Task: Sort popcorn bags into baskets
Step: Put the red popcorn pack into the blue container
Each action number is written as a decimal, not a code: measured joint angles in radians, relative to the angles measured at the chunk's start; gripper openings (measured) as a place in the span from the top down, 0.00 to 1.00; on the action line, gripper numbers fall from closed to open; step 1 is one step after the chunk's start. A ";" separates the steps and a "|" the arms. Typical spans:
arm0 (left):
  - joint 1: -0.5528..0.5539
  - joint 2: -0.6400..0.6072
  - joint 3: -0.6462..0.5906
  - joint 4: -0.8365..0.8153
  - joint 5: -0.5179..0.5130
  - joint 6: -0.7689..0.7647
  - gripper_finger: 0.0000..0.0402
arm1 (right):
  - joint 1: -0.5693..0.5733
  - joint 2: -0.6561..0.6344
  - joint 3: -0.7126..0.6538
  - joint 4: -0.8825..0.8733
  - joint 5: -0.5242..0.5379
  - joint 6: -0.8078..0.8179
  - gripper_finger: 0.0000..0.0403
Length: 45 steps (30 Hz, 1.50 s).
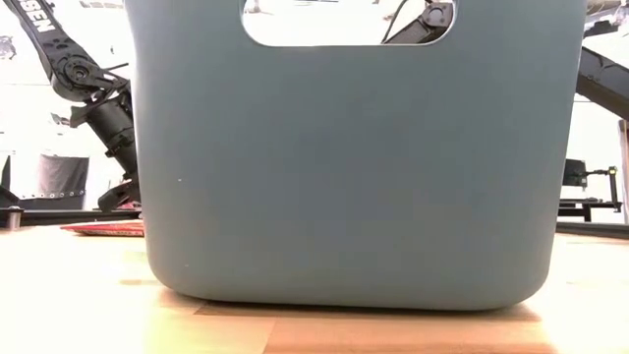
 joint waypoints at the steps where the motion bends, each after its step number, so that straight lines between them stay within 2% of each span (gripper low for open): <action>1: 0.000 0.000 0.001 0.005 -0.009 0.005 0.91 | 0.000 -0.010 -0.001 -0.014 0.000 -0.003 0.96; 3: 0.000 -0.001 0.001 0.013 -0.024 0.008 0.97 | -0.003 -0.041 -0.001 -0.050 0.000 -0.016 0.96; 5: 0.001 -0.001 0.001 0.025 -0.021 0.000 0.97 | -0.008 -0.087 0.000 -0.094 0.000 -0.026 0.95; 11: -0.005 -0.072 0.026 0.040 0.089 -0.089 0.99 | -0.038 -0.277 0.001 -0.320 0.006 -0.050 0.93; 15: -0.056 -0.179 0.065 0.034 0.104 -0.157 0.99 | -0.051 -0.416 0.001 -0.490 0.104 -0.067 0.95; 20: -0.176 -0.329 0.115 0.013 0.070 -0.269 1.00 | -0.055 -0.572 0.001 -0.692 0.269 -0.074 0.97; 25: -0.387 -0.415 0.152 -0.027 -0.069 -0.358 1.00 | -0.051 -0.715 0.001 -0.894 0.383 -0.021 0.93; 30: -0.618 -0.393 0.203 -0.031 -0.240 -0.400 1.00 | -0.042 -0.847 0.001 -1.021 0.481 0.044 0.93; 35: -0.773 -0.316 0.271 -0.038 -0.393 -0.390 1.00 | -0.048 -0.949 0.001 -1.057 0.577 0.088 0.96; 39: -0.824 -0.241 0.322 -0.041 -0.429 -0.359 1.00 | -0.072 -0.997 0.001 -1.025 0.584 0.089 0.96; 45: -0.832 -0.155 0.336 -0.049 -0.434 -0.320 0.99 | -0.107 -1.010 0.000 -0.956 0.579 0.073 0.92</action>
